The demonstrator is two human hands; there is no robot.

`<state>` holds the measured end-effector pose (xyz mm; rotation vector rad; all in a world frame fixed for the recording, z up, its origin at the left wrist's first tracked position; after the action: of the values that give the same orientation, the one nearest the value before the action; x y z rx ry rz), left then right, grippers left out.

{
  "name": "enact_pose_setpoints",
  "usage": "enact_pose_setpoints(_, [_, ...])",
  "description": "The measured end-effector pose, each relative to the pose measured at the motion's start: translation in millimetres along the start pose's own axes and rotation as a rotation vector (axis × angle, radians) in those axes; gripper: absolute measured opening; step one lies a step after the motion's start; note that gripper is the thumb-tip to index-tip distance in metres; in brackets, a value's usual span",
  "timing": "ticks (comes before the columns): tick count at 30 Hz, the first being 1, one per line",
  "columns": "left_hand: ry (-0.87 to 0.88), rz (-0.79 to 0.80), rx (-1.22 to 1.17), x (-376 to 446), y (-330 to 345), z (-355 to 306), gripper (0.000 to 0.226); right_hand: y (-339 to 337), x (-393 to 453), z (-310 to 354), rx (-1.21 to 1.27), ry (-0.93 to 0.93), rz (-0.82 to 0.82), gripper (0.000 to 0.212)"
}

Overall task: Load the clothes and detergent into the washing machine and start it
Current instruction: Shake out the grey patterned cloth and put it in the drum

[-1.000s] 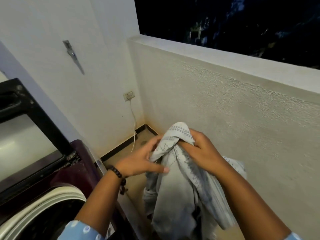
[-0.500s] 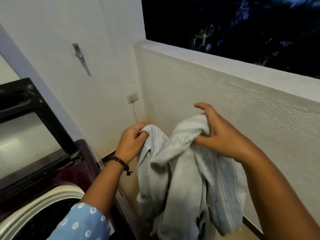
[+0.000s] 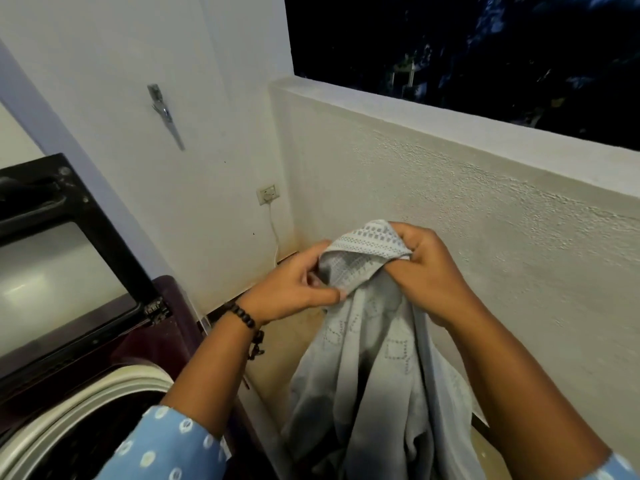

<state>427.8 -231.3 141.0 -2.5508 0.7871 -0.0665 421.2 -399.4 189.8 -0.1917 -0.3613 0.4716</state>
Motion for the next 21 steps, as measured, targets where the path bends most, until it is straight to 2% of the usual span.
enact_pose_setpoints(2, [-0.083,0.015,0.037,1,10,29,0.046,-8,-2,15,0.061,-0.064,-0.029,0.041])
enact_pose_setpoints(4, [-0.099,0.041,0.056,3,18,50,0.049,-18,-3,31,0.118,-0.122,-0.056,0.038])
enact_pose_setpoints(7, [-0.097,0.034,0.045,6,25,64,0.040,-31,-6,54,0.227,-0.230,-0.115,0.036])
enact_pose_setpoints(9, [-0.079,-0.100,0.051,8,16,67,0.040,-39,-8,64,0.263,-0.291,-0.142,0.036])
enact_pose_setpoints(11, [-0.054,-0.300,0.033,9,-2,57,0.025,-47,-9,63,0.235,-0.312,-0.175,0.033])
enact_pose_setpoints(14, [0.071,-0.548,0.061,5,-37,10,0.028,-59,-11,41,0.037,-0.198,-0.355,0.032])
enact_pose_setpoints(16, [0.182,-0.627,0.132,0,-54,-34,0.031,-62,-10,24,-0.206,-0.047,-0.385,0.025])
enact_pose_setpoints(17, [0.242,-0.635,0.191,-2,-58,-57,0.031,-60,-9,17,-0.332,0.053,-0.319,0.030])
enact_pose_setpoints(19, [0.342,-0.597,0.319,-5,-59,-101,0.027,-49,-5,8,-0.480,0.216,0.002,0.071])
enact_pose_setpoints(20, [0.376,-0.559,0.376,-5,-55,-119,0.024,-38,-4,9,-0.470,0.238,0.172,0.093])
enact_pose_setpoints(21, [0.399,-0.515,0.429,-3,-51,-132,0.021,-26,-3,14,-0.412,0.215,0.293,0.106])
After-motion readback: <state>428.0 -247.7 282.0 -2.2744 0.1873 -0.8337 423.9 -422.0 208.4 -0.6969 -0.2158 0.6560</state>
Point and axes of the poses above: each hand's wrist, its own x-axis towards the middle knuckle, its own y-axis out of the palm, z = x × y, the point moved 5 cm from there along x, towards the middle knuckle, and after that the axes turned 11 degrees about z, right-handed, at the moved point
